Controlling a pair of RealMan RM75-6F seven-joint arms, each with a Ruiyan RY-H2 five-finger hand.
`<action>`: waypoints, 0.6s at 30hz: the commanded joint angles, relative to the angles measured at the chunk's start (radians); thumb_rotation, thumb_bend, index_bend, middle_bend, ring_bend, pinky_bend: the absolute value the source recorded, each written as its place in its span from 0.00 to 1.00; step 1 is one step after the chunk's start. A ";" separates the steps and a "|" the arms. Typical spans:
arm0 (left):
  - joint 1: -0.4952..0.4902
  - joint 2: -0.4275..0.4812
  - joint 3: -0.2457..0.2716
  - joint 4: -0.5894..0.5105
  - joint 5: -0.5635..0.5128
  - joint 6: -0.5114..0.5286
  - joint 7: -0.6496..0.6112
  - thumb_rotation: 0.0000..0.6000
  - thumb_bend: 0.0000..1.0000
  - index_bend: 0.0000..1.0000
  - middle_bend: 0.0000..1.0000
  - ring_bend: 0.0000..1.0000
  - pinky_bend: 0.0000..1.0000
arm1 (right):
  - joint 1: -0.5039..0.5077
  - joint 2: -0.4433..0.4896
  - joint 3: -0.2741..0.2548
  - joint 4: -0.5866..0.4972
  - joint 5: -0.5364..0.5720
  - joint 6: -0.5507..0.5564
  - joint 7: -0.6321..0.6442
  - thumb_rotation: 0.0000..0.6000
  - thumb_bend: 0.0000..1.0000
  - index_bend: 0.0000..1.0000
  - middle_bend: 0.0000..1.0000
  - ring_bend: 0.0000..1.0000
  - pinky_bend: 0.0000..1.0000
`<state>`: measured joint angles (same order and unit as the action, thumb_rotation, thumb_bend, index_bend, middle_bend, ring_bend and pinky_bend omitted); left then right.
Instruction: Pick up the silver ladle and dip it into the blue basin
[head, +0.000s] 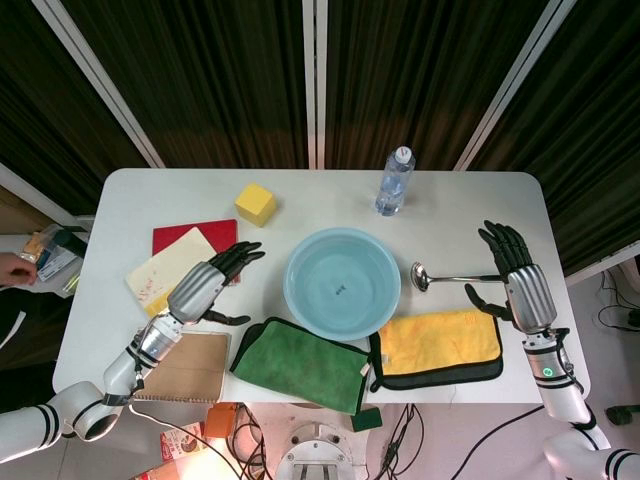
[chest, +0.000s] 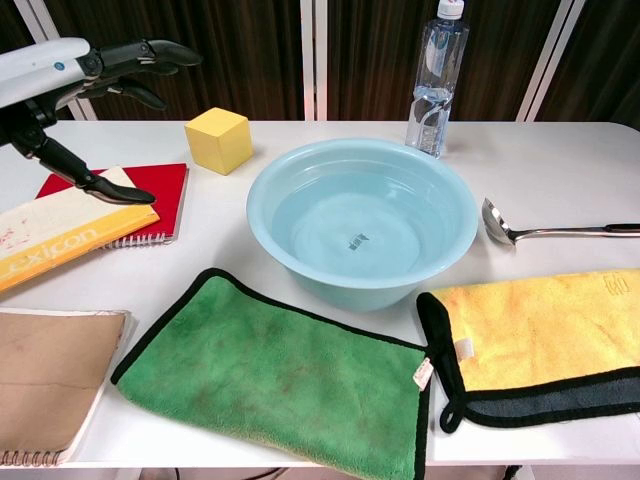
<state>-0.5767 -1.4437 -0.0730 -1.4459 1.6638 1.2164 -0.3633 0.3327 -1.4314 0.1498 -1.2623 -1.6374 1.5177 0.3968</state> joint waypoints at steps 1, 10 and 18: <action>-0.004 -0.005 -0.002 0.003 -0.011 -0.005 0.009 1.00 0.04 0.10 0.04 0.02 0.19 | 0.001 0.002 0.000 0.006 0.007 0.000 0.011 1.00 0.32 0.00 0.00 0.00 0.00; 0.001 -0.001 0.007 0.012 -0.022 0.014 0.022 1.00 0.04 0.10 0.04 0.02 0.19 | -0.003 0.008 -0.012 0.024 0.038 -0.024 -0.001 1.00 0.31 0.00 0.00 0.00 0.00; 0.043 0.024 -0.019 0.022 -0.137 0.017 0.178 1.00 0.03 0.09 0.04 0.02 0.19 | 0.025 0.061 0.005 -0.034 0.202 -0.231 -0.278 1.00 0.30 0.09 0.00 0.00 0.00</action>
<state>-0.5543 -1.4328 -0.0796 -1.4208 1.5811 1.2387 -0.2502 0.3401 -1.4009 0.1492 -1.2657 -1.5173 1.3991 0.2340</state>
